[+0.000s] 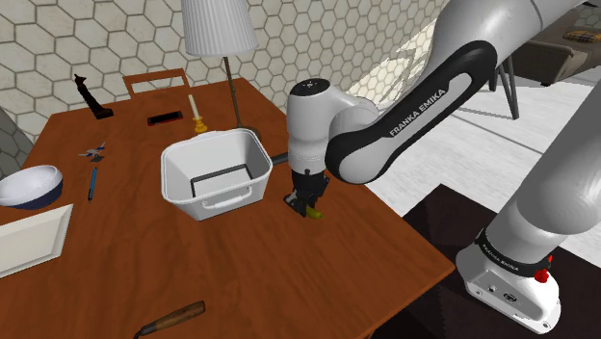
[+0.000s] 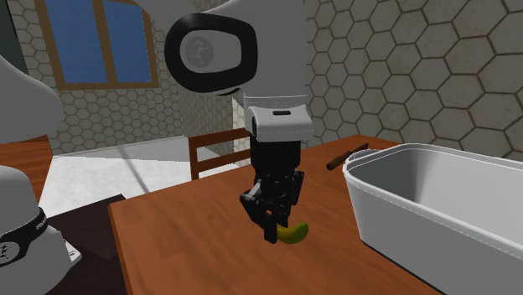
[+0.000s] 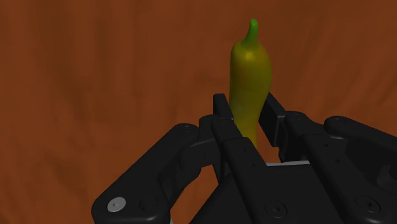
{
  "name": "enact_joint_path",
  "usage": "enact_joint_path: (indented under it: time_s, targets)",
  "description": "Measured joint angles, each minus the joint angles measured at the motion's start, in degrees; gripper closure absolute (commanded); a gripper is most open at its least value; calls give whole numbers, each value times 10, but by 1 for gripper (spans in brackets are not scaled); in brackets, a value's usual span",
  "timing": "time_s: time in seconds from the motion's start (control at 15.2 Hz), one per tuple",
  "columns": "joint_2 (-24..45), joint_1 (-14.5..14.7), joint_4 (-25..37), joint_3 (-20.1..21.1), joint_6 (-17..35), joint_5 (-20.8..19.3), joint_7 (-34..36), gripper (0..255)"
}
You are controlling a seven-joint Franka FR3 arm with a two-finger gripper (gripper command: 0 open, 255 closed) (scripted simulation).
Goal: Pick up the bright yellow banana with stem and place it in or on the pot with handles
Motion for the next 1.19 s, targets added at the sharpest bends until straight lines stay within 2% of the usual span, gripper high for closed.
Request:
enact_joint_path:
  time_s: [0.73, 1.19]
  targets:
    - [-72, 4, 25, -6, -79, 70, -54, 255]
    - [-110, 8, 50, -16, -135, 98, -77, 255]
